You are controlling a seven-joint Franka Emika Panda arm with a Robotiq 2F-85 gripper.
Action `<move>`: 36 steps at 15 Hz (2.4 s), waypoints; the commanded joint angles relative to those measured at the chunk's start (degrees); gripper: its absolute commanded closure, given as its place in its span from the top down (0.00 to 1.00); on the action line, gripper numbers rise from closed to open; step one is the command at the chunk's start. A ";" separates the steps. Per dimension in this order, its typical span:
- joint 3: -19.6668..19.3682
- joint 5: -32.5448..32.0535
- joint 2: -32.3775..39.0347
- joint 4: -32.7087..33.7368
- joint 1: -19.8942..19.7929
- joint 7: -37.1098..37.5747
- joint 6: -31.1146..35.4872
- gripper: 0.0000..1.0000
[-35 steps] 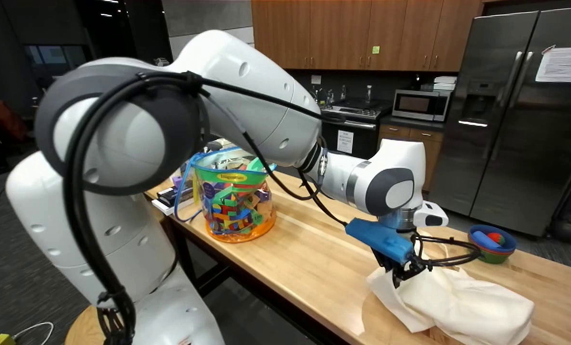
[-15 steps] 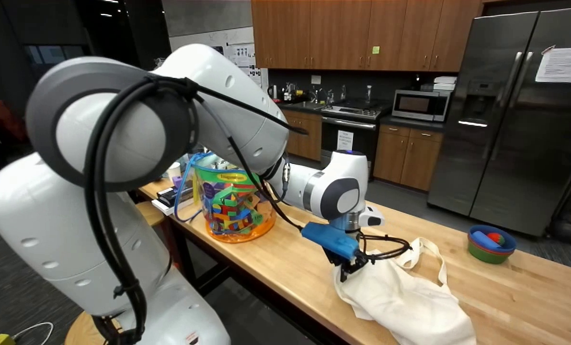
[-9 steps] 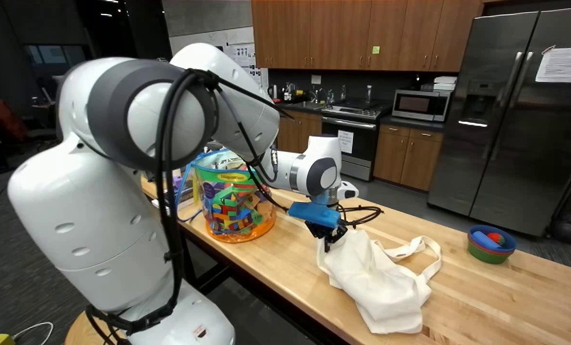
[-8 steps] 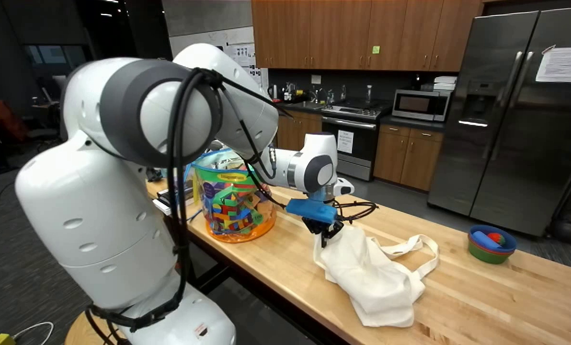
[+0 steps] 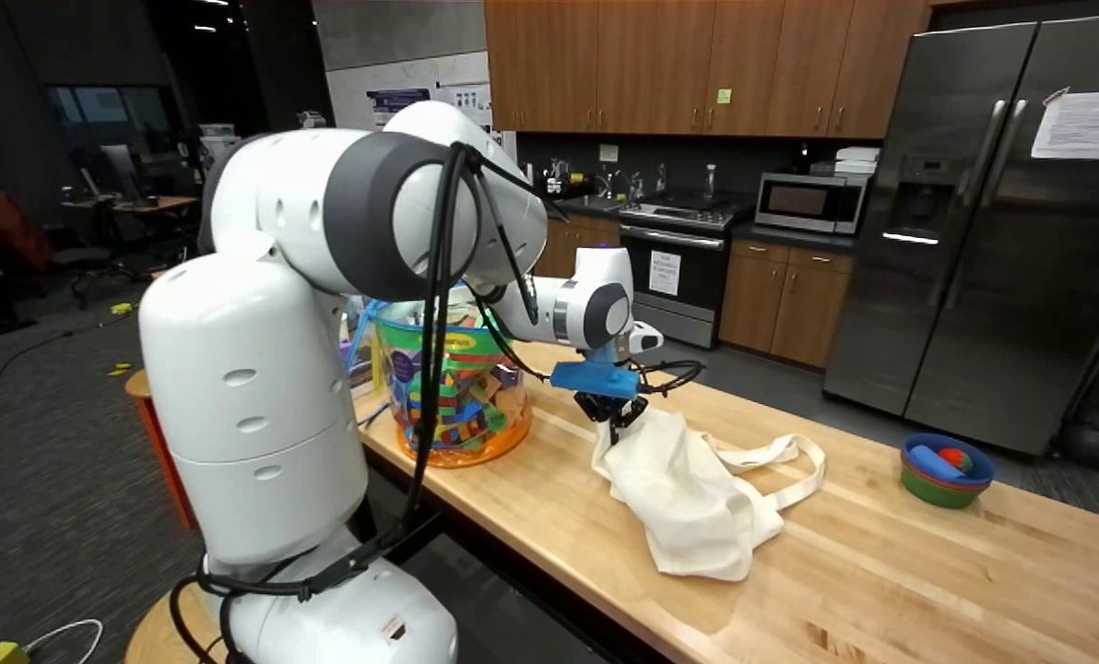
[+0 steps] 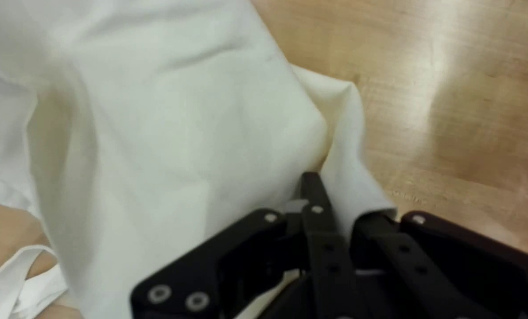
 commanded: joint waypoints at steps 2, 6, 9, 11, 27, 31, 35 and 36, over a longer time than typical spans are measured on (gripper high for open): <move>-0.04 -0.91 6.65 10.51 -0.03 -1.70 -1.26 0.01; 0.01 -2.17 9.83 19.18 0.14 -2.50 -2.94 0.01; 0.02 -3.23 10.88 24.33 0.34 -2.50 -4.37 0.01; 0.10 -3.88 11.44 27.27 0.54 -2.49 -5.30 0.01; -0.21 -14.62 6.44 39.63 3.23 1.85 -10.33 0.01; -0.26 -17.48 5.36 40.61 3.23 4.22 -11.22 0.01; -0.18 -20.87 3.16 38.62 3.38 7.52 -10.66 0.01; -0.14 -21.85 2.48 37.57 3.45 8.47 -10.65 0.01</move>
